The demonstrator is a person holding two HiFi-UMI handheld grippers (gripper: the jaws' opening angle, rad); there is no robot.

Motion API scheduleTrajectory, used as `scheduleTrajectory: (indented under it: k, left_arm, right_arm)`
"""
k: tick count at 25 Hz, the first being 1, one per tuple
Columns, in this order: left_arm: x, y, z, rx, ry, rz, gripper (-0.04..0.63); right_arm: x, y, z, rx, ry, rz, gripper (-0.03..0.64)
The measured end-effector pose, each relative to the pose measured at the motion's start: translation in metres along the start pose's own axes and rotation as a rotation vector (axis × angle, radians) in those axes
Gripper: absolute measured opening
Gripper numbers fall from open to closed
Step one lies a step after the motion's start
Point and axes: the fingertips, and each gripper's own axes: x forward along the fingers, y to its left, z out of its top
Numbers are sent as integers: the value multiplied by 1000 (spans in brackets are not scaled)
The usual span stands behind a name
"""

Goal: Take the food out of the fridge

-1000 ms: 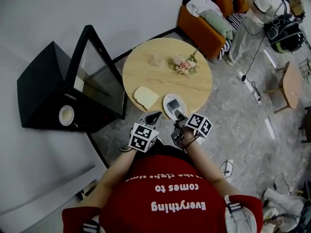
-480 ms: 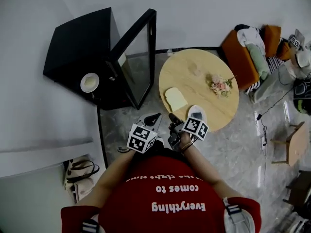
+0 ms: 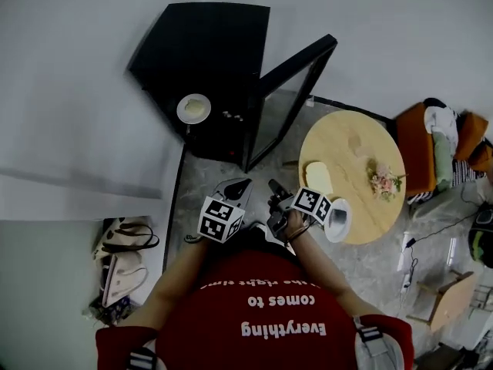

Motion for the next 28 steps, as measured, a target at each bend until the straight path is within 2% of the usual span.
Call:
scheduleTrajectory:
  k: [7, 14, 22, 28]
  left_arm:
    - [-38, 72, -6, -111, -40, 151, 0]
    - [-62, 131, -14, -172, -57, 220, 0]
    - [-83, 184, -10, -167, -80, 231, 0]
    - [-88, 213, -13, -184, -97, 246, 0]
  right_arm:
    - [69, 40, -32, -83, 159, 33, 11]
    - [132, 80, -62, -92, 268, 87, 12]
    - [192, 106, -75, -20, 268, 107, 12]
    - [227, 107, -80, 5, 246, 70, 20]
